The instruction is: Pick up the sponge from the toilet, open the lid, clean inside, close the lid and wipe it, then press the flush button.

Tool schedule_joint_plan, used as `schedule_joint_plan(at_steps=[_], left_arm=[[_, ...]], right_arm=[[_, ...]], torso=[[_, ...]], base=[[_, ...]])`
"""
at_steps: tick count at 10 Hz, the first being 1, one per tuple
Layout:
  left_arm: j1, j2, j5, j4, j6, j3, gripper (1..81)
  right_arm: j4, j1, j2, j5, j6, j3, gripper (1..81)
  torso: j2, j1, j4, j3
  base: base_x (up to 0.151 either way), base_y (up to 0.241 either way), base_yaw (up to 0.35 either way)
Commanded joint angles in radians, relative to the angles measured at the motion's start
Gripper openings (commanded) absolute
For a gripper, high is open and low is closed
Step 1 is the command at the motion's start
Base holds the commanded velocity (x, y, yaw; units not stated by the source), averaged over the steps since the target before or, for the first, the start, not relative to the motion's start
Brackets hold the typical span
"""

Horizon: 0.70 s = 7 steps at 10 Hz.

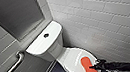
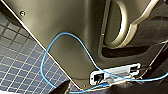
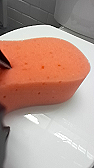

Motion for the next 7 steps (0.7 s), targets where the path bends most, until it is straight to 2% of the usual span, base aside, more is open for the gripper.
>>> schedule_joint_plan(at_steps=[1, 7], left_arm=[[0.034, -0.002, 0.091, -0.013, 0.0, 0.0, 81.1], [0.036, 0.003, 0.1, -0.015, -0.002, 0.0, 81.1]], right_arm=[[-0.003, 0.082, 0.024, -0.02, -0.002, 0.068, 81.1], [-0.007, -0.01, 0.05, 0.079, -0.002, 0.079, 81.1]], torso=[[0.0, 0.0, 0.0, 0.0], [0.0, 0.0, 0.0, 0.0]], base=[[0.0, 0.0, 0.0], [0.0, 0.0, 0.0]])
